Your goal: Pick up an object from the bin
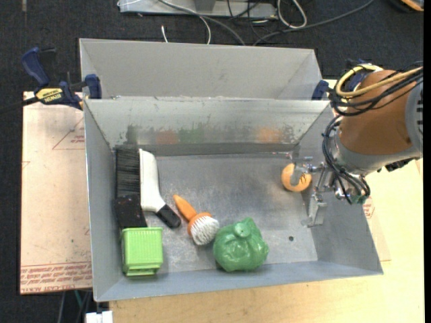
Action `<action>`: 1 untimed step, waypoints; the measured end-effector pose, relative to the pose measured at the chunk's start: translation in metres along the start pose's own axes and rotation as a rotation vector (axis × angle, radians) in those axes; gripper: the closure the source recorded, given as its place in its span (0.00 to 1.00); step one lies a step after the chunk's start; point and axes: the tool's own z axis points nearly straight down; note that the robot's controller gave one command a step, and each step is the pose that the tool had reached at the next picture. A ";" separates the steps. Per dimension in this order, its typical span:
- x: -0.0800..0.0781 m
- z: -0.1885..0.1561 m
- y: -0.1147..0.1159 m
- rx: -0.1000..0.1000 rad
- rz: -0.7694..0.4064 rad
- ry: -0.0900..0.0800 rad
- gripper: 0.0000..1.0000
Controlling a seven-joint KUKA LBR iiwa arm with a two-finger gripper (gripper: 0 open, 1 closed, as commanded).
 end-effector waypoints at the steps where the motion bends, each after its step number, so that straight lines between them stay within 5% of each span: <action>1: -0.002 -0.004 0.001 0.001 -0.003 -0.007 0.00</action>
Offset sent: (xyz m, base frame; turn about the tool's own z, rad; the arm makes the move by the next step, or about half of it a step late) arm 0.0668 -0.0354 -0.0938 0.0947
